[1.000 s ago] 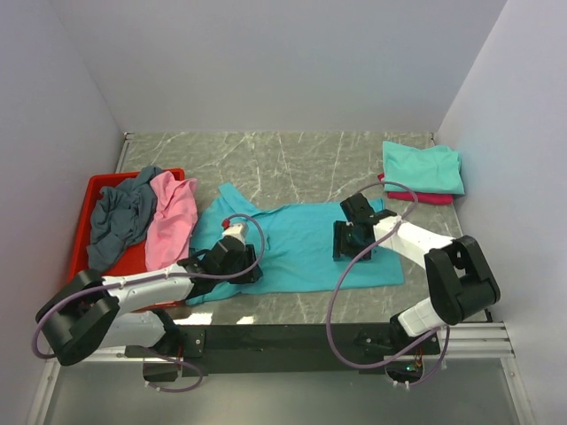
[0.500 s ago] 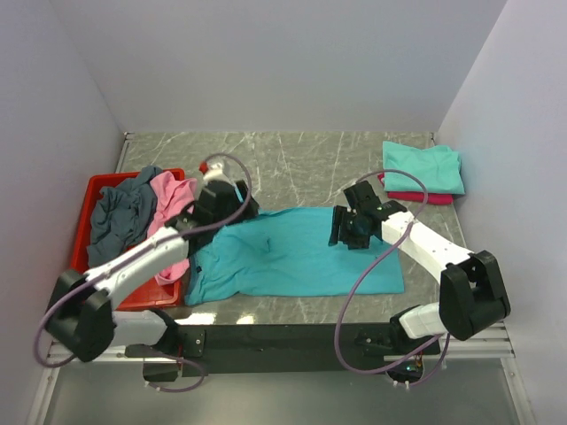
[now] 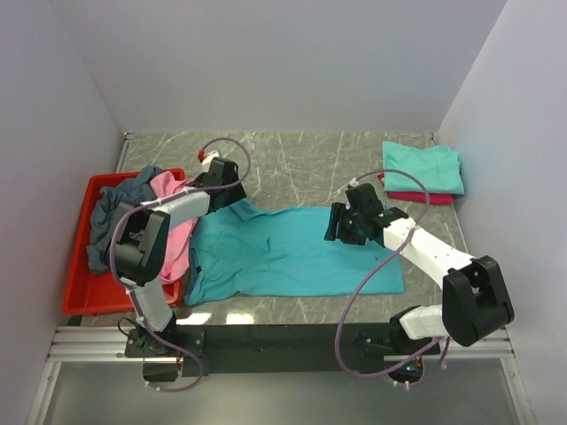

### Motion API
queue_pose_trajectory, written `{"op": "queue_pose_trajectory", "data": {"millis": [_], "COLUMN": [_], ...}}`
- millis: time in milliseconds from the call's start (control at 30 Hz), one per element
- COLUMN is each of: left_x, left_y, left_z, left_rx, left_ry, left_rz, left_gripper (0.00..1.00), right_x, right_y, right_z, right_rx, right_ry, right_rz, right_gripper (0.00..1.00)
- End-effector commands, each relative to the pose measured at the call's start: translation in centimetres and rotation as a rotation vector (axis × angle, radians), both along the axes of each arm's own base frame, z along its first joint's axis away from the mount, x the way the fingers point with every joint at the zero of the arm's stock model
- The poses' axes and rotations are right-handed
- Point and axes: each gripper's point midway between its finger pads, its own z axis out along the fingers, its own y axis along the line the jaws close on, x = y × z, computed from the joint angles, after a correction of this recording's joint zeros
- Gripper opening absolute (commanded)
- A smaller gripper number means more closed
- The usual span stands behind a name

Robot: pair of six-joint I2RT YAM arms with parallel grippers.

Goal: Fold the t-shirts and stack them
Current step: Fold the tshirt

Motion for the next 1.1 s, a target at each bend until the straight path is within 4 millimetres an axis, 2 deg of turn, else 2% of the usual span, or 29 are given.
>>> {"op": "queue_pose_trajectory", "data": {"millis": [0, 67, 133, 200, 300, 367, 400, 600, 733, 1067], "left_x": [3.4, 4.4, 4.8, 5.6, 6.2, 6.7, 6.8, 7.3, 7.2, 7.2], "left_y": [0.8, 1.4, 2.1, 2.3, 2.8, 3.1, 3.3, 4.7, 5.4, 4.0], "left_z": [3.2, 3.0, 1.6, 1.6, -0.3, -0.6, -1.3, -1.9, -2.7, -4.6], "left_rx": [-0.009, -0.007, 0.012, 0.024, 0.051, 0.056, 0.062, 0.077, 0.083, 0.042], "left_ry": [-0.118, -0.117, -0.081, -0.082, -0.041, -0.035, -0.022, -0.015, 0.007, 0.044], "left_rz": [0.040, 0.058, 0.067, 0.075, 0.089, 0.098, 0.100, 0.129, 0.132, 0.068], "left_gripper": [0.64, 0.64, 0.64, 0.63, 0.63, 0.63, 0.63, 0.61, 0.56, 0.48], "right_x": [0.1, -0.4, -0.6, -0.7, -0.9, -1.0, -1.1, -1.7, -1.9, -1.5], "right_y": [-0.1, -0.2, -0.1, 0.2, 0.3, 0.2, 0.1, -0.2, -0.2, 0.1], "right_z": [0.5, 0.0, -0.1, 0.2, 0.5, 0.7, 0.7, 0.6, 0.7, 1.5], "right_rx": [0.009, 0.012, 0.023, 0.044, 0.054, 0.057, 0.056, 0.062, 0.069, 0.082], "right_ry": [-0.064, -0.059, -0.061, -0.070, -0.077, -0.086, -0.086, -0.091, -0.094, -0.107], "right_rz": [0.015, 0.019, 0.022, 0.029, 0.032, 0.032, 0.029, 0.022, 0.020, 0.028], "right_gripper": [0.66, 0.66, 0.66, 0.66, 0.66, 0.65, 0.66, 0.66, 0.66, 0.66]}}
